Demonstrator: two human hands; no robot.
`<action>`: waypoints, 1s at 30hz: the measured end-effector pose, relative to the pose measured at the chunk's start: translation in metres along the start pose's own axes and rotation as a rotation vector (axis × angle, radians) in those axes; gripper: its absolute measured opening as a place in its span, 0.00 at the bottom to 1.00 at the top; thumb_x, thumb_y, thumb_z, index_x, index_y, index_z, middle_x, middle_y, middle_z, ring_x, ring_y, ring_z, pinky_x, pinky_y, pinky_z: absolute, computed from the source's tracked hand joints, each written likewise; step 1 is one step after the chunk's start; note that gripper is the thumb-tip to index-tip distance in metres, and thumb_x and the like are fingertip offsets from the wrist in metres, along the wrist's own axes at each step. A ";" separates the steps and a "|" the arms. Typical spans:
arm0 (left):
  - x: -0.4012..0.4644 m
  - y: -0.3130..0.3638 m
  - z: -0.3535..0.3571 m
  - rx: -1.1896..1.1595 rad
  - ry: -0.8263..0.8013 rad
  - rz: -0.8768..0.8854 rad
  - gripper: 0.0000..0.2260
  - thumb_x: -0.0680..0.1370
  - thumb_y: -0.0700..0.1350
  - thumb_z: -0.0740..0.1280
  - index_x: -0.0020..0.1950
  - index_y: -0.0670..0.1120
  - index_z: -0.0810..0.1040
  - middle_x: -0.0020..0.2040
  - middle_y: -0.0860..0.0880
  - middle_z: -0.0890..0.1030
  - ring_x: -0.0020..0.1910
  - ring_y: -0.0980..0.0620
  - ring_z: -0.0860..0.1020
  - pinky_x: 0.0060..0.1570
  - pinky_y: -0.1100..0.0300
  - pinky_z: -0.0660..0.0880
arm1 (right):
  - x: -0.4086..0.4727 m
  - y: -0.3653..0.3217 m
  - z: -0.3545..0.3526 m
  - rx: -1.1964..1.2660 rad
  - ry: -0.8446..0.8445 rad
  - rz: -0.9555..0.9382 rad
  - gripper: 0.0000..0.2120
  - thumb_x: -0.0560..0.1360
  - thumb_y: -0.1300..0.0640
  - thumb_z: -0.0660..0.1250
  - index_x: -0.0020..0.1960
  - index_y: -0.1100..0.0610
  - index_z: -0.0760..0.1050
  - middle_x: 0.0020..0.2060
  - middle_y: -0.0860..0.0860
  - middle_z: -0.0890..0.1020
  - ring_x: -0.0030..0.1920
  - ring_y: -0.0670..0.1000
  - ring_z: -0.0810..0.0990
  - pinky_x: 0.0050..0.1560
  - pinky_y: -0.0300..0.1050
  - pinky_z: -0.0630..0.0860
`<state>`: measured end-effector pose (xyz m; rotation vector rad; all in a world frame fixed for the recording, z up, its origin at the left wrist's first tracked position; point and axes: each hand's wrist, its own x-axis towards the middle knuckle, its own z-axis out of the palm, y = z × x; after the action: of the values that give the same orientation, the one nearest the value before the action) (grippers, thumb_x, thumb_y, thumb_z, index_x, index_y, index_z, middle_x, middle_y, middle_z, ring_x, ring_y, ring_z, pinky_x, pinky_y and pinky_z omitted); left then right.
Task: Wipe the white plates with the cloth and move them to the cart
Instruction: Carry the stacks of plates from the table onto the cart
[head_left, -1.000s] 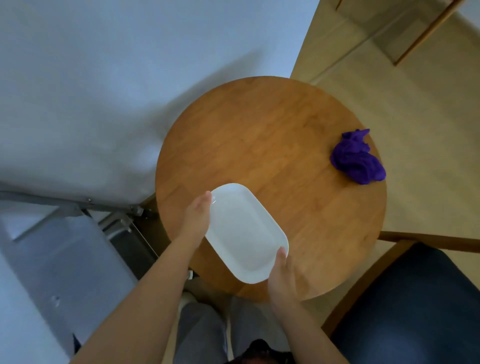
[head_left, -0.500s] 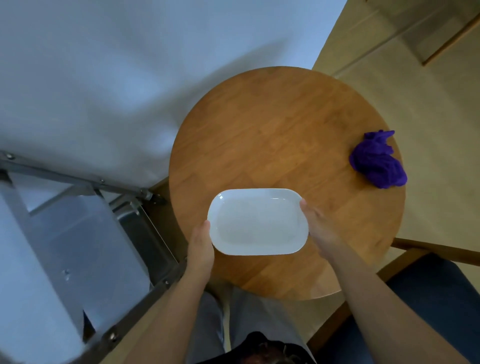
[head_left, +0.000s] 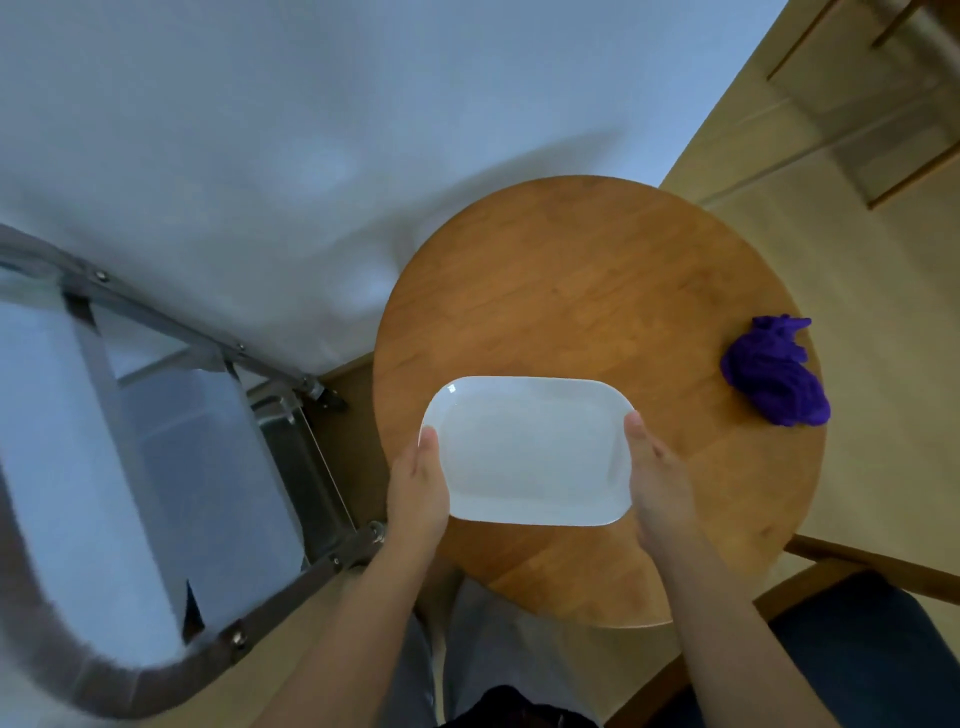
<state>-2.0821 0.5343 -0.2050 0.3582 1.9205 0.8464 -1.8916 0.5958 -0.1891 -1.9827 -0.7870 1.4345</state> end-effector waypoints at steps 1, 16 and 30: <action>-0.006 0.006 -0.006 -0.026 0.022 0.021 0.14 0.80 0.60 0.49 0.54 0.57 0.70 0.48 0.57 0.75 0.48 0.56 0.75 0.41 0.63 0.71 | -0.005 -0.008 0.000 0.004 -0.011 -0.023 0.15 0.78 0.43 0.62 0.37 0.48 0.79 0.30 0.40 0.82 0.31 0.39 0.81 0.27 0.33 0.74; -0.114 0.102 -0.200 -0.325 0.262 0.242 0.14 0.82 0.55 0.52 0.41 0.55 0.72 0.41 0.57 0.74 0.40 0.60 0.72 0.35 0.65 0.65 | -0.172 -0.150 0.068 -0.043 -0.341 -0.328 0.17 0.74 0.41 0.66 0.35 0.52 0.83 0.38 0.50 0.85 0.43 0.52 0.82 0.44 0.50 0.77; -0.135 -0.007 -0.475 -0.467 0.631 0.182 0.13 0.81 0.51 0.58 0.45 0.45 0.75 0.43 0.47 0.76 0.42 0.48 0.74 0.43 0.55 0.68 | -0.351 -0.102 0.288 -0.211 -0.687 -0.329 0.11 0.75 0.45 0.66 0.44 0.53 0.77 0.42 0.49 0.83 0.44 0.50 0.81 0.34 0.41 0.72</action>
<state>-2.4274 0.2598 0.0162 -0.0329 2.1798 1.6357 -2.2698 0.4348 0.0281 -1.3786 -1.5306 1.8925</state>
